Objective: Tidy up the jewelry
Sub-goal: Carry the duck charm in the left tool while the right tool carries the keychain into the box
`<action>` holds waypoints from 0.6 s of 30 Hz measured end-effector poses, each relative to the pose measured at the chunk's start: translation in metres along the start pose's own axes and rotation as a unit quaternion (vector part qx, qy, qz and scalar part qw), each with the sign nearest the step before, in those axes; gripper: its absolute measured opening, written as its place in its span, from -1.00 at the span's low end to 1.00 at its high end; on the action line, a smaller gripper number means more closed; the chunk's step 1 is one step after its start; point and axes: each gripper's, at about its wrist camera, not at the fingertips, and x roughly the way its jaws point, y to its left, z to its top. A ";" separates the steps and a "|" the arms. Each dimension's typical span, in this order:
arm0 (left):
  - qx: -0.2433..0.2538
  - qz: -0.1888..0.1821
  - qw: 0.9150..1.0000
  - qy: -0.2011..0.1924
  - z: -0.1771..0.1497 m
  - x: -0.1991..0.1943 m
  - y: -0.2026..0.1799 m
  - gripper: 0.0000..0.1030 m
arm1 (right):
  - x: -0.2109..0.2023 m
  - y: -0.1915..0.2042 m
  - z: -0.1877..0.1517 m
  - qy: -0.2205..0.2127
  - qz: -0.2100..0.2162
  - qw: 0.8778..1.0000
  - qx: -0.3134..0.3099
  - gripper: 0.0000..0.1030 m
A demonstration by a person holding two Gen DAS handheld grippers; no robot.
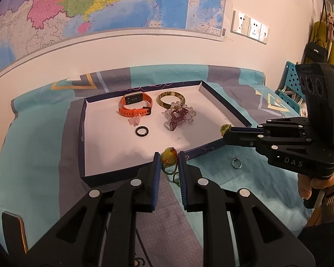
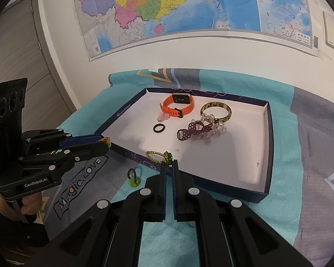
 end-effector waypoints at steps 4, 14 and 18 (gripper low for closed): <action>-0.001 0.002 1.000 -0.004 0.005 0.002 0.002 -0.69 | 0.005 -0.002 0.005 0.003 -0.005 1.000 -0.004 -0.94; -0.010 0.005 1.000 -0.003 0.017 0.019 0.013 -0.69 | 0.026 -0.012 0.019 0.024 -0.021 0.999 -0.009 -0.93; -0.012 0.004 1.000 0.005 0.019 0.030 0.015 -0.69 | 0.038 -0.016 0.025 0.038 -0.026 0.999 -0.010 -0.93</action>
